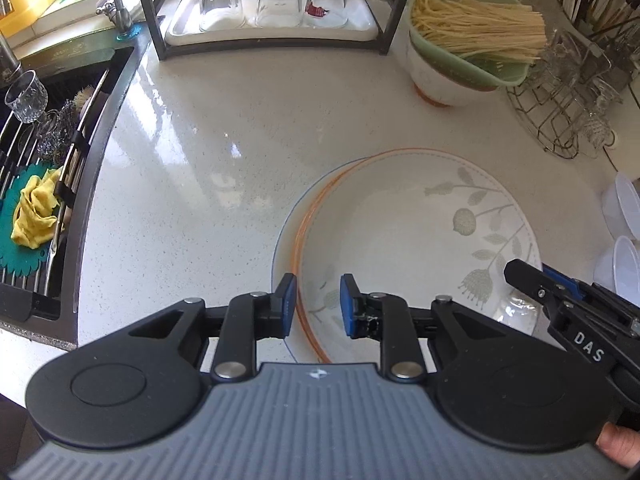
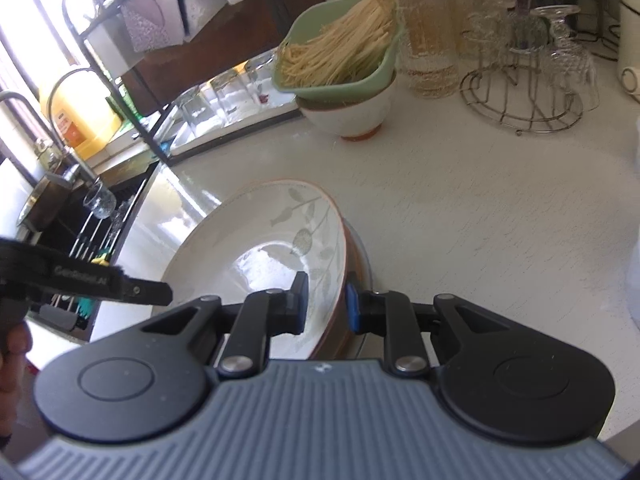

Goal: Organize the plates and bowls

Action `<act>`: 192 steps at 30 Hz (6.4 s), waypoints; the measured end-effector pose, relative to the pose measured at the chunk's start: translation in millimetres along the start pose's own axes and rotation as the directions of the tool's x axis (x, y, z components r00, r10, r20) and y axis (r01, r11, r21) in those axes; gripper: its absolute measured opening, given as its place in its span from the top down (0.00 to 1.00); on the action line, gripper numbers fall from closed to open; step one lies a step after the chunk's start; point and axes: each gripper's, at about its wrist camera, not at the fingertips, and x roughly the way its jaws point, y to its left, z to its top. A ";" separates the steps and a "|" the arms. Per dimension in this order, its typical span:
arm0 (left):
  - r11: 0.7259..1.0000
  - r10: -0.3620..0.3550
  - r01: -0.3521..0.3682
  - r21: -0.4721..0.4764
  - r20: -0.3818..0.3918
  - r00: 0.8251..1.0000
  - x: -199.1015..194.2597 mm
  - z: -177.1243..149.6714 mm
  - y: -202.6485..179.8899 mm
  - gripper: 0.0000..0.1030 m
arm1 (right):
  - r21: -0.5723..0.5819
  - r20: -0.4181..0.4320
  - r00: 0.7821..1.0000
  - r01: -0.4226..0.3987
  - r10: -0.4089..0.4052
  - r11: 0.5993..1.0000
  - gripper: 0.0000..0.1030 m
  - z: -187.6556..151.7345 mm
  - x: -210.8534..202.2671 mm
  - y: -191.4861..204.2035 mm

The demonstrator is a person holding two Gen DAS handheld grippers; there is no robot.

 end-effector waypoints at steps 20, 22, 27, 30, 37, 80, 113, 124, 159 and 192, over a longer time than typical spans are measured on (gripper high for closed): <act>0.999 0.004 0.002 -0.046 0.119 0.993 -37.6 -11.9 7.7 0.74 | -0.049 0.083 0.997 0.003 0.001 0.999 0.77 5.3 -30.8 1.9; 0.999 -0.004 0.011 -0.047 0.134 0.991 -45.8 -12.2 5.8 0.74 | -0.050 0.097 0.995 0.001 0.004 0.999 0.77 6.0 -38.6 3.3; 0.999 -0.033 0.038 -0.028 0.168 0.985 -74.1 -12.4 -2.5 0.74 | -0.053 0.144 0.990 0.002 0.005 0.999 0.77 10.8 -61.6 7.5; 0.998 -0.053 0.056 -0.014 0.193 0.980 -90.4 -12.9 -7.1 0.74 | -0.048 0.178 0.984 0.002 0.007 0.999 0.77 14.9 -78.5 9.1; 0.997 -0.081 0.078 0.021 0.242 0.967 -119.2 -20.3 -19.9 0.74 | -0.051 0.253 0.967 0.010 0.004 0.999 0.76 21.3 -118.2 12.2; 0.943 -0.266 0.216 0.252 0.184 0.946 -64.0 -3.9 -157.0 0.71 | 0.114 0.271 0.923 0.250 -0.272 0.961 0.76 10.8 -160.0 -75.0; 0.817 -0.414 0.409 0.406 -0.081 0.907 62.4 8.9 -312.4 0.49 | 0.366 0.087 0.919 0.329 -0.384 0.871 0.48 -20.8 -115.9 -229.9; 0.801 -0.443 0.477 0.362 -0.177 0.879 84.6 14.1 -324.1 0.58 | 0.352 0.036 0.953 0.271 -0.302 0.896 0.70 -21.4 -92.9 -234.5; 0.944 -0.248 0.245 0.223 -0.014 0.969 64.3 37.3 -207.7 0.52 | 0.142 -0.056 0.997 0.068 -0.060 0.987 0.69 37.9 -17.8 -159.6; 0.909 -0.369 0.318 0.270 0.166 0.914 -116.3 -0.7 -257.8 0.47 | 0.085 0.222 0.966 0.116 -0.132 0.990 0.57 51.9 -189.2 -153.5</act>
